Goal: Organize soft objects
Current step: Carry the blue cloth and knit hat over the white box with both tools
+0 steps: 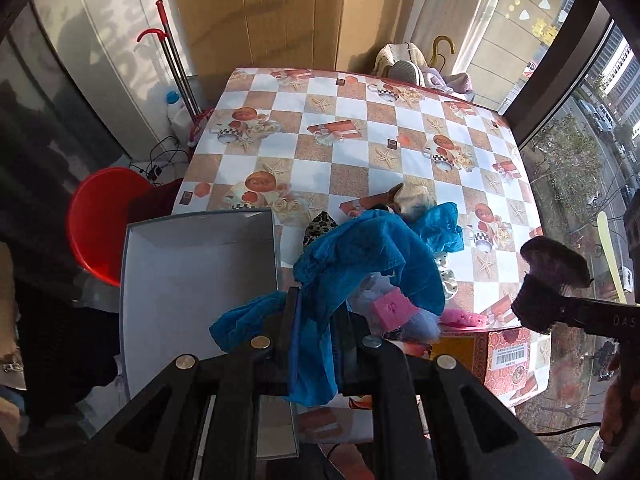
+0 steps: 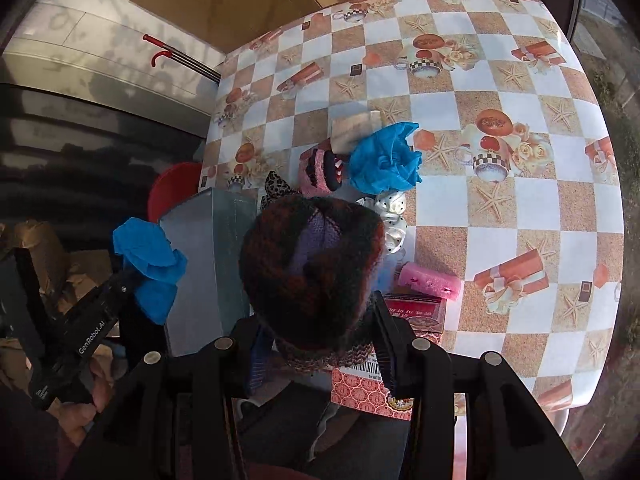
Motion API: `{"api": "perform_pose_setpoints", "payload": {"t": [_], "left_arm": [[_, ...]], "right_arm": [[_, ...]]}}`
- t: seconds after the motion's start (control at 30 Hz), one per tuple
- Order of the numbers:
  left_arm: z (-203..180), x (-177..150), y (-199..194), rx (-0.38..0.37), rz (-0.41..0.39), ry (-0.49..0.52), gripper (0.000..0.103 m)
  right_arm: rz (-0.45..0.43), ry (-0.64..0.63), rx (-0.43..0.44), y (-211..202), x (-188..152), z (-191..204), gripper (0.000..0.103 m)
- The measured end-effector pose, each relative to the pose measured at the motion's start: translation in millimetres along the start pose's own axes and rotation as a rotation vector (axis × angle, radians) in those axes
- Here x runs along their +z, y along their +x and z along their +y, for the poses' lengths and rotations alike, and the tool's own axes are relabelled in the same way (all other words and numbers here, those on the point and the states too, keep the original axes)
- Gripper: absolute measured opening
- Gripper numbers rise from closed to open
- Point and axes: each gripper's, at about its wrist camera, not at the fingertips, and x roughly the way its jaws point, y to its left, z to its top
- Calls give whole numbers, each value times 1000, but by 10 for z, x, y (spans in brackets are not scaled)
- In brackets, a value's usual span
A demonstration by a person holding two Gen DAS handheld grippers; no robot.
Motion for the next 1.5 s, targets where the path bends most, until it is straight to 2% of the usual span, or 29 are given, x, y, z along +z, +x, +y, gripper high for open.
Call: {"api": "perform_pose_setpoints", "payload": {"t": [0.2,0.4,0.67,0.93,1.2,1.5], "left_arm": [[561,-220,-50,27,11,-30,15],[1154,-542,62,46,75,-59,15],[1619,-908,308,17,175,-92,15],[1723,-1016,473,-15,213,-110,15],[1766,-1051,588,-27,238,-138,15],[1761,-1103,706,-27,274,-157,15]], "right_arm": [[41,-87,13,368,-67,708,47],[93,-176,-1,818,-242,1379,47],[171,-246,-65,1311,-480,1921,47],[222,-317,-128,1604,-534,2226,47],[256,-358,-151,1732,-530,2371,47],[297,-364,-160,1905,-539,2343,47]]}}
